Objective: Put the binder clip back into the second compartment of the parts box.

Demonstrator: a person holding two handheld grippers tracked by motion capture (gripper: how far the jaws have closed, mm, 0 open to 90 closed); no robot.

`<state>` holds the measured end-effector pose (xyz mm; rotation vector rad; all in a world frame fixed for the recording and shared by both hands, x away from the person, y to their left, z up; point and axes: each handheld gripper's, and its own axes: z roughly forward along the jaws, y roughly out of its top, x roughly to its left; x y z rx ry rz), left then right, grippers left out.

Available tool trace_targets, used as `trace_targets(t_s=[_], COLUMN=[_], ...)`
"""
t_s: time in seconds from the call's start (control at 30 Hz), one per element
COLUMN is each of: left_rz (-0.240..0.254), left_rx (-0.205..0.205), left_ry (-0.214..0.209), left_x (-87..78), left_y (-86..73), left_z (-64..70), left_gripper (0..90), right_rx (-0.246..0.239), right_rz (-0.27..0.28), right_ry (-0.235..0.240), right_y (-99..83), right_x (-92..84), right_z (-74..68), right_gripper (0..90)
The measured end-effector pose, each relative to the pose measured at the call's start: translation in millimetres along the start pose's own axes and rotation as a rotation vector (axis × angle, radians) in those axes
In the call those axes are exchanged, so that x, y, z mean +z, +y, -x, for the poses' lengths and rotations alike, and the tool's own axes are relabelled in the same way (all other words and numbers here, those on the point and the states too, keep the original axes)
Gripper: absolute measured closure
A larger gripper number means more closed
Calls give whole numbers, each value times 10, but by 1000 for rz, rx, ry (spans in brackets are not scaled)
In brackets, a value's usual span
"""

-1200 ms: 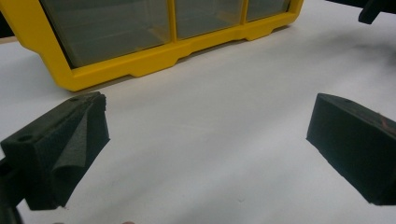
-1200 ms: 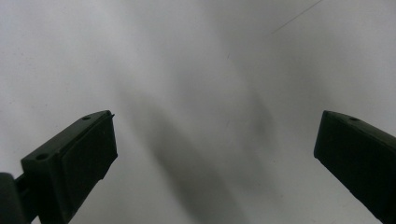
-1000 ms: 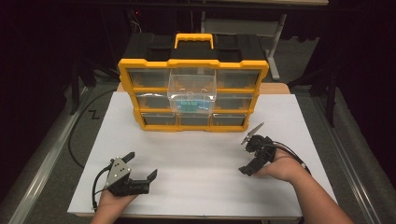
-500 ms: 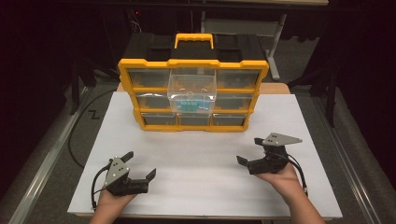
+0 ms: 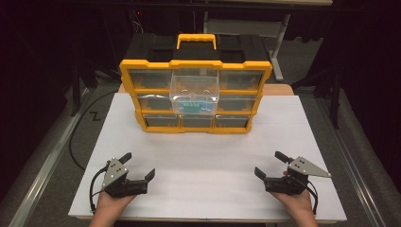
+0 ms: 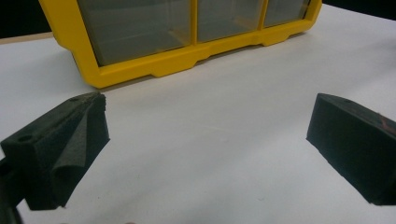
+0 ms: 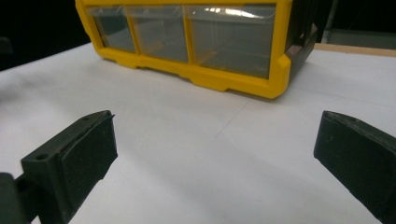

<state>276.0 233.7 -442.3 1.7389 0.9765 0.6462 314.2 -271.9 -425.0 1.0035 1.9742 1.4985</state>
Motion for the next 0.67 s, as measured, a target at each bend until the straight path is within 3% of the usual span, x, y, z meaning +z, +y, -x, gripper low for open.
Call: trace_targets(t_s=[0.07, 0.23, 0.43, 0.67], left_rz=[-5, -17, -2, 5], left_rx=[1, 28, -27, -31], left_ry=[0, 0, 1, 5], left_x=[12, -2, -35, -57], left_y=[0, -4, -20, -12], left_z=[20, 56, 5, -6], left_gripper=[2, 2, 2, 2], right_rx=[20, -14, -10, 8], right_rz=[16, 12, 3, -3], right_ry=[7, 17, 14, -5], right_y=[16, 27, 21, -4], right_x=[16, 32, 65, 59], right_z=[21, -15, -41, -6], right_gripper=[1, 1, 1, 1])
